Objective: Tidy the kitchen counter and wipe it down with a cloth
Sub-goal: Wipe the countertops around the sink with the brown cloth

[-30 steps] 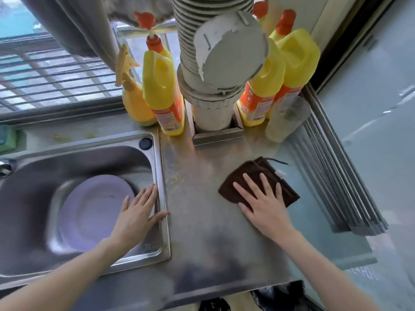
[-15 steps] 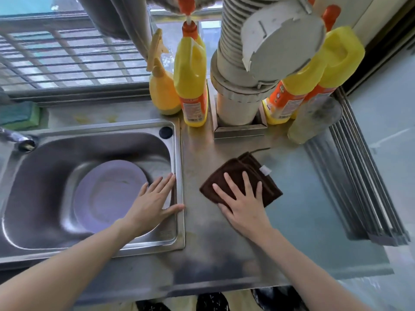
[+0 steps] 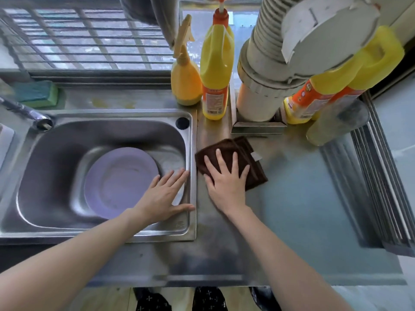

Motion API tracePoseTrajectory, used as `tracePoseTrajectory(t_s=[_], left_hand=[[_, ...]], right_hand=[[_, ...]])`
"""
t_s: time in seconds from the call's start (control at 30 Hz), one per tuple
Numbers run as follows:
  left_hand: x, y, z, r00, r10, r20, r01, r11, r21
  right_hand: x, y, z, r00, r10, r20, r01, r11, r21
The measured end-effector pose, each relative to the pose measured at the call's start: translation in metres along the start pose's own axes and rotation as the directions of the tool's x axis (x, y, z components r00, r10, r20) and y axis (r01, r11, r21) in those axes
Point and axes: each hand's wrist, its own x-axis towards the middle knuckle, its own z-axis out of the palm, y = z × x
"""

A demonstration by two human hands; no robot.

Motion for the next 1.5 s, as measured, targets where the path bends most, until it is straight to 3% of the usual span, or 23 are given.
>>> tracePoseTrajectory(t_s=[0.1, 0.2, 0.27, 0.4, 0.47, 0.53, 0.6, 0.7, 0.77, 0.83, 0.93, 1.03, 1.1, 1.2, 1.33, 1.43, 1.5], left_hand=[[-0.012, -0.009, 0.007, 0.999, 0.012, 0.03, -0.012, 1.0, -0.003], [-0.023, -0.014, 0.013, 0.996, 0.059, 0.068, -0.059, 0.998, 0.0], [-0.027, -0.017, 0.016, 0.994, 0.083, 0.075, -0.084, 0.996, 0.012], [-0.03, -0.023, 0.021, 0.994, 0.083, 0.074, -0.085, 0.996, 0.028], [-0.034, -0.024, 0.025, 0.994, 0.084, 0.063, -0.085, 0.996, 0.013], [-0.042, -0.025, 0.028, 0.994, 0.087, 0.06, -0.087, 0.996, 0.0], [-0.052, -0.026, 0.031, 0.994, 0.081, 0.067, -0.082, 0.997, 0.004], [-0.067, -0.024, 0.033, 0.994, 0.08, 0.07, -0.081, 0.996, 0.021], [-0.075, -0.018, 0.035, 0.993, 0.102, 0.055, -0.103, 0.994, 0.019], [-0.084, -0.009, 0.038, 0.992, 0.117, 0.036, -0.118, 0.993, 0.018], [-0.097, -0.001, 0.048, 0.995, 0.101, -0.006, -0.101, 0.994, 0.028], [-0.108, 0.0, 0.052, 0.999, 0.035, -0.033, -0.034, 0.999, 0.029], [-0.113, 0.0, 0.053, 0.998, 0.019, -0.054, -0.015, 0.998, 0.064], [-0.119, 0.002, 0.057, 0.998, -0.004, -0.064, 0.01, 0.995, 0.099], [-0.126, 0.0, 0.058, 0.999, -0.032, 0.018, 0.029, 0.984, 0.177], [-0.131, -0.003, 0.058, 0.988, -0.097, 0.119, 0.077, 0.984, 0.162], [-0.136, -0.006, 0.058, 0.989, -0.073, 0.132, 0.054, 0.988, 0.144]], right_hand=[[-0.022, 0.021, 0.002, 0.984, -0.171, 0.048, 0.175, 0.98, -0.097], [-0.02, 0.041, -0.001, 0.97, -0.22, 0.104, 0.234, 0.96, -0.155], [-0.004, 0.04, -0.005, 0.983, -0.15, 0.108, 0.163, 0.977, -0.134], [0.035, 0.008, -0.008, 0.989, 0.149, 0.012, -0.149, 0.989, -0.025], [0.041, -0.007, -0.005, 0.982, 0.189, -0.021, -0.189, 0.982, 0.01], [0.031, -0.01, 0.0, 0.996, 0.084, -0.033, -0.084, 0.996, -0.009], [0.005, 0.002, 0.002, 0.991, -0.128, -0.028, 0.127, 0.991, -0.039], [-0.04, 0.043, 0.006, 0.91, -0.407, 0.083, 0.415, 0.901, -0.125], [-0.062, 0.072, 0.004, 0.885, -0.453, 0.109, 0.464, 0.876, -0.132], [-0.079, 0.09, -0.002, 0.93, -0.352, 0.102, 0.362, 0.927, -0.102], [-0.098, 0.085, -0.002, 0.997, -0.073, 0.011, 0.073, 0.996, -0.052], [-0.097, 0.037, 0.005, 0.971, 0.238, -0.034, -0.231, 0.963, 0.14], [-0.096, 0.003, 0.013, 0.963, 0.269, 0.028, -0.269, 0.942, 0.203], [-0.112, -0.026, 0.024, 0.998, 0.03, 0.048, -0.036, 0.99, 0.139], [-0.144, -0.02, 0.031, 0.946, -0.316, 0.073, 0.319, 0.947, -0.041], [-0.159, 0.011, 0.036, 0.889, -0.445, 0.112, 0.458, 0.864, -0.208], [-0.164, 0.033, 0.035, 0.88, -0.463, 0.102, 0.474, 0.844, -0.252]])
